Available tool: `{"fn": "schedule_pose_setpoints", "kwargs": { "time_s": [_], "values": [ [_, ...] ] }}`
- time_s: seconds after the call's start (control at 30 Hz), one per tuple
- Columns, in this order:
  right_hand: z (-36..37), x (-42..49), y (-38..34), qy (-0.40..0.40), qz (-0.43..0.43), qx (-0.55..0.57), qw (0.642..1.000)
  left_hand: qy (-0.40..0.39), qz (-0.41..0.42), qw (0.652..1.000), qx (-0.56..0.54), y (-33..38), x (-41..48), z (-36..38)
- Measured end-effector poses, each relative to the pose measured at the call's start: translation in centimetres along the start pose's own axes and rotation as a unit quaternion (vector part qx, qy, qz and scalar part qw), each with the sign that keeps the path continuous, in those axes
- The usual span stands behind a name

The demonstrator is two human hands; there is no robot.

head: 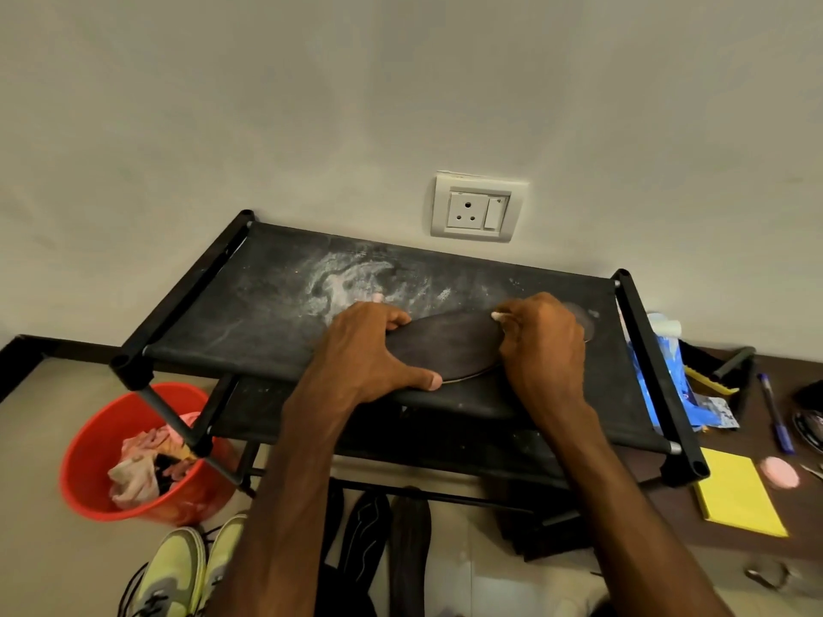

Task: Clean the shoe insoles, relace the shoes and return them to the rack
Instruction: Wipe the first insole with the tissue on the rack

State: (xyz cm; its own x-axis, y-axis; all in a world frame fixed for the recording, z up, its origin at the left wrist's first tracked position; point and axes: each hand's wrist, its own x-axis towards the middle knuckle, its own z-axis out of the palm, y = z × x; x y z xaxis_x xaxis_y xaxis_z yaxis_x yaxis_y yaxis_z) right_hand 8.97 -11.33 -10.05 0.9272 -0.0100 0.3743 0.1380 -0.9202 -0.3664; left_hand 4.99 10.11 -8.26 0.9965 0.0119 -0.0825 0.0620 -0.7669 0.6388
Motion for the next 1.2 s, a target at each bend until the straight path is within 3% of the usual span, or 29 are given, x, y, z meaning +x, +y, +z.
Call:
{"fn": "schedule_pose_setpoints", "kwargs": {
  "time_s": [0.23, 0.4, 0.5, 0.63, 0.73, 0.87, 0.97, 1.1, 1.2],
  "values": [
    [2.0, 0.1, -2.8, -0.053, -0.098, 0.020, 0.994, 0.018, 0.019, 0.999, -0.033, -0.8, 0.3, 0.4],
    [2.2, 0.0, -5.5, -0.123, -0.197, 0.073, 0.970, -0.005, 0.022, 0.998, -0.061, -1.1, 0.6, 0.6],
    [1.5, 0.8, -4.0, -0.104, -0.134, 0.141, 0.975, 0.007, -0.002, 0.997, -0.073, -1.4, 0.8, 1.2],
    [1.0, 1.9, -1.9, -0.060, -0.026, 0.102, 0.993, 0.010, -0.009, 0.996, -0.091, -1.4, 0.9, 1.5],
    [1.1, 1.2, -3.4, -0.086, -0.097, 0.045, 0.991, 0.006, -0.014, 0.995, -0.094, -1.3, 0.9, 1.5],
    [1.2, -0.6, -6.7, -0.139, -0.190, 0.118, 0.965, 0.001, -0.004, 0.996, -0.095, -1.3, 1.0, 1.4],
    [0.6, -0.2, -6.4, -0.146, -0.170, 0.178, 0.958, 0.001, 0.000, 0.996, -0.093, -1.3, 1.0, 1.5],
    [0.3, 1.2, -3.6, -0.094, -0.094, 0.133, 0.982, 0.013, -0.012, 0.995, -0.098, -1.1, 0.9, 1.8],
    [0.3, 0.8, -3.9, -0.103, -0.126, 0.114, 0.980, 0.014, -0.008, 0.996, -0.089, -0.8, 1.0, 1.7]
  ]
}}
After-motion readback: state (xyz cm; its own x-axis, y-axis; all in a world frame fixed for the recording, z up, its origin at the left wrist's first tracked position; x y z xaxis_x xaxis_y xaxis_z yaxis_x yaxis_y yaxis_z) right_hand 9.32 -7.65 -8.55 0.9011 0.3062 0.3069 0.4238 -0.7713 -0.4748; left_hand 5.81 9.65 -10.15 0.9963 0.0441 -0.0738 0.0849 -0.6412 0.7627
